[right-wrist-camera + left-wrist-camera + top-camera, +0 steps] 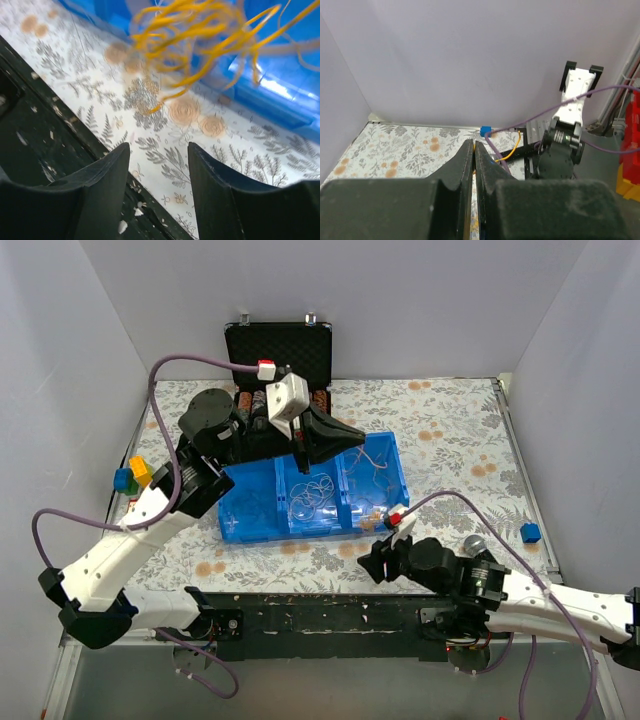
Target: Untangle the cables
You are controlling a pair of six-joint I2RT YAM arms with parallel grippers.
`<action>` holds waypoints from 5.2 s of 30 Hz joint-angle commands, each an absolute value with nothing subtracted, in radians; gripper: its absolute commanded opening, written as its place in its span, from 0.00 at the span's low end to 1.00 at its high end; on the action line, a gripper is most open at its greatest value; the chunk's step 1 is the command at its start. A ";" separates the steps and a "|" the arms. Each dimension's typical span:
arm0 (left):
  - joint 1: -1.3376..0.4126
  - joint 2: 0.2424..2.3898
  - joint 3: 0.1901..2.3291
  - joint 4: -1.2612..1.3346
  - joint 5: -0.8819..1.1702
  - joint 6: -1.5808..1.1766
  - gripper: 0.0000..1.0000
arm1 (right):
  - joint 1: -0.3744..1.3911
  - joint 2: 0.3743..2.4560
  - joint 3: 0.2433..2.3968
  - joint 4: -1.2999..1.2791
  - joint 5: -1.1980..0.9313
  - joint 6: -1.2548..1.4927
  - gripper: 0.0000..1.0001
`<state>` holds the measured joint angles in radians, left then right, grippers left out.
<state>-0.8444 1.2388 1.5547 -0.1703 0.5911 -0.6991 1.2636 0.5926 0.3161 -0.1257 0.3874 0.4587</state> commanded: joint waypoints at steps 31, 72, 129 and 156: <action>-0.841 1.181 1.491 -0.210 0.664 -0.600 0.00 | 1.266 0.772 0.644 0.167 0.356 0.103 0.70; -0.824 1.384 2.032 -0.026 0.506 -0.534 0.00 | 1.264 0.899 0.284 0.278 0.241 0.350 0.34; -0.824 1.261 1.919 0.377 0.187 0.032 0.00 | 1.266 0.897 0.730 0.253 0.140 0.081 0.88; -0.827 1.360 1.630 0.502 0.144 -0.256 0.00 | 1.266 0.494 0.595 0.071 0.489 0.104 0.73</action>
